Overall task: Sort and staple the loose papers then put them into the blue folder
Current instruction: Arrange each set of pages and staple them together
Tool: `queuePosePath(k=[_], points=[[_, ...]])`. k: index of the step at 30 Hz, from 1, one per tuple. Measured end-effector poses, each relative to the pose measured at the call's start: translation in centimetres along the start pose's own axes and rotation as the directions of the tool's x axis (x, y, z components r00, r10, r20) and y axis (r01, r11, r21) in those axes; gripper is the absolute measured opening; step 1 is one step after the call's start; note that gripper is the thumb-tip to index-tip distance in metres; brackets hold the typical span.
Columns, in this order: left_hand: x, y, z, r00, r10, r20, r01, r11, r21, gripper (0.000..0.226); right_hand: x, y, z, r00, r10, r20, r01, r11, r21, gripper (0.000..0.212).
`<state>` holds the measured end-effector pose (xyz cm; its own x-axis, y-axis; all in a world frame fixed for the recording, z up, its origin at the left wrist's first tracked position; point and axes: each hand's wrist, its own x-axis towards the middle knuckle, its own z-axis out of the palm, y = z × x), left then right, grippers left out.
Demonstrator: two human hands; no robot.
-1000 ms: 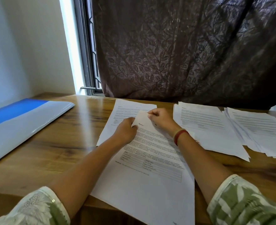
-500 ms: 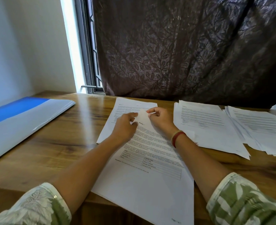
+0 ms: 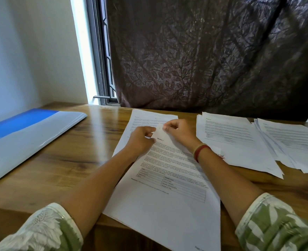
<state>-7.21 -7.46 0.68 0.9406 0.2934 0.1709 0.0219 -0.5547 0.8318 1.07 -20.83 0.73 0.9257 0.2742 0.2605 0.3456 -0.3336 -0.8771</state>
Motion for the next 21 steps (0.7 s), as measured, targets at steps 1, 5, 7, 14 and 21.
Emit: queuePosePath(k=[1,5,7,14,21], points=[[-0.06,0.06,0.03,1.0,-0.003,0.003,0.003,1.0,-0.011,0.045,-0.03,-0.06,0.1,1.0,-0.016,-0.019,0.016,1.0,-0.02,0.012],[-0.12,0.14,-0.07,0.999,-0.017,0.04,0.019,0.999,-0.051,0.048,0.12,-0.19,-0.08,1.0,0.008,-0.023,-0.01,0.997,-0.077,0.013],[-0.09,0.12,-0.09,0.999,-0.014,0.049,0.017,0.998,-0.056,0.047,0.36,-0.08,-0.33,0.999,0.031,-0.014,-0.032,0.996,-0.081,0.013],[-0.02,0.05,0.08,1.0,0.013,0.017,-0.012,0.999,-0.031,0.045,-0.07,-0.26,-0.12,0.998,-0.014,-0.054,0.009,0.996,-0.085,0.015],[-0.02,-0.22,0.39,1.0,0.029,0.0,-0.029,0.999,-0.024,0.041,-0.53,-0.33,0.32,0.998,-0.033,-0.052,0.027,0.994,-0.11,0.022]])
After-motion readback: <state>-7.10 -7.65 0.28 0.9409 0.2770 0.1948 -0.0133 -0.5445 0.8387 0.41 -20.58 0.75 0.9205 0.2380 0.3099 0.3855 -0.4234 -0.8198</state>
